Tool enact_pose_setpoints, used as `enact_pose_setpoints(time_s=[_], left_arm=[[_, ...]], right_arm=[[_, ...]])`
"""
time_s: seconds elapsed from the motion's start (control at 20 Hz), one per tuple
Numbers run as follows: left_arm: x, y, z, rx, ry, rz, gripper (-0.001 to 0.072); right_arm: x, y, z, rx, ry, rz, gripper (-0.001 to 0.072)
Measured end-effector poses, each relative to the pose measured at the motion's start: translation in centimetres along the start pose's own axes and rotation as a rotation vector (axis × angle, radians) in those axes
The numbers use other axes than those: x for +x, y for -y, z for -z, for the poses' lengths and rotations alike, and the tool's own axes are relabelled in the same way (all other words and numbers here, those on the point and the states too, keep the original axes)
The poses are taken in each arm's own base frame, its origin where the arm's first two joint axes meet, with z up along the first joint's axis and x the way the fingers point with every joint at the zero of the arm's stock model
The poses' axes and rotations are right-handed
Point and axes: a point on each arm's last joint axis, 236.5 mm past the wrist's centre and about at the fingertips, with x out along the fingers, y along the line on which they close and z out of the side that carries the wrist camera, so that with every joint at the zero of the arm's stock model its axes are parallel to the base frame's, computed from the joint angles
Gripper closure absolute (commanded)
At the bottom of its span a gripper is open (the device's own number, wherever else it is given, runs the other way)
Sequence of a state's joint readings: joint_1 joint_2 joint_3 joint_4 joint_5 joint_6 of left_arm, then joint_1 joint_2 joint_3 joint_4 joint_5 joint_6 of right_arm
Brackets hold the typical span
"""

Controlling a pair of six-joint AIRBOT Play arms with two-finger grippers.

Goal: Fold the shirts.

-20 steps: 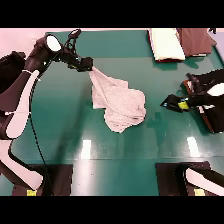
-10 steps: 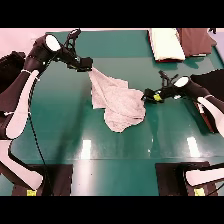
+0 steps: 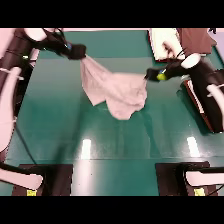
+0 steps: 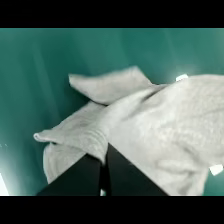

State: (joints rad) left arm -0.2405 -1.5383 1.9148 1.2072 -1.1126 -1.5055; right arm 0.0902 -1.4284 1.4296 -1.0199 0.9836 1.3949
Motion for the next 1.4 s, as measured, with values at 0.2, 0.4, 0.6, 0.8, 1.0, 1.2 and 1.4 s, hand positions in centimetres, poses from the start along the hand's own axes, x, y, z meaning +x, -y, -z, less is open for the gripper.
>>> enact_pose_setpoints(time_s=[0.2,0.4,0.6,0.8,1.0,1.2,1.4], left_arm=[[-13.1,4.6,-5.4,0.107,0.270,0.008,0.0687],[-27.0,9.3,-6.6,0.193,0.519,0.027,0.0687],[-35.5,12.2,-5.2,0.240,0.663,0.047,0.0687],[-34.8,12.1,-3.5,0.239,0.601,0.051,0.0687],[-25.3,8.7,-0.5,0.184,0.352,0.029,0.0686],[-12.4,3.5,6.0,0.086,0.020,-0.004,0.0686],[-1.9,-2.2,12.3,0.029,-0.198,-0.078,0.0686]], right_arm=[[-13.3,-5.7,-5.8,-0.177,0.237,0.000,0.0698],[-25.1,-11.2,-6.4,-0.320,0.416,0.009,0.0698],[-32.5,-14.1,-5.5,-0.387,0.546,0.038,0.0698],[-34.0,-14.2,-5.8,-0.385,0.572,0.066,0.0698],[-27.6,-10.8,-7.6,-0.323,0.425,0.086,0.0698],[-16.5,-5.0,-7.4,-0.223,0.159,0.096,0.0698],[-6.3,0.4,-5.3,-0.125,-0.056,0.099,0.0697]])
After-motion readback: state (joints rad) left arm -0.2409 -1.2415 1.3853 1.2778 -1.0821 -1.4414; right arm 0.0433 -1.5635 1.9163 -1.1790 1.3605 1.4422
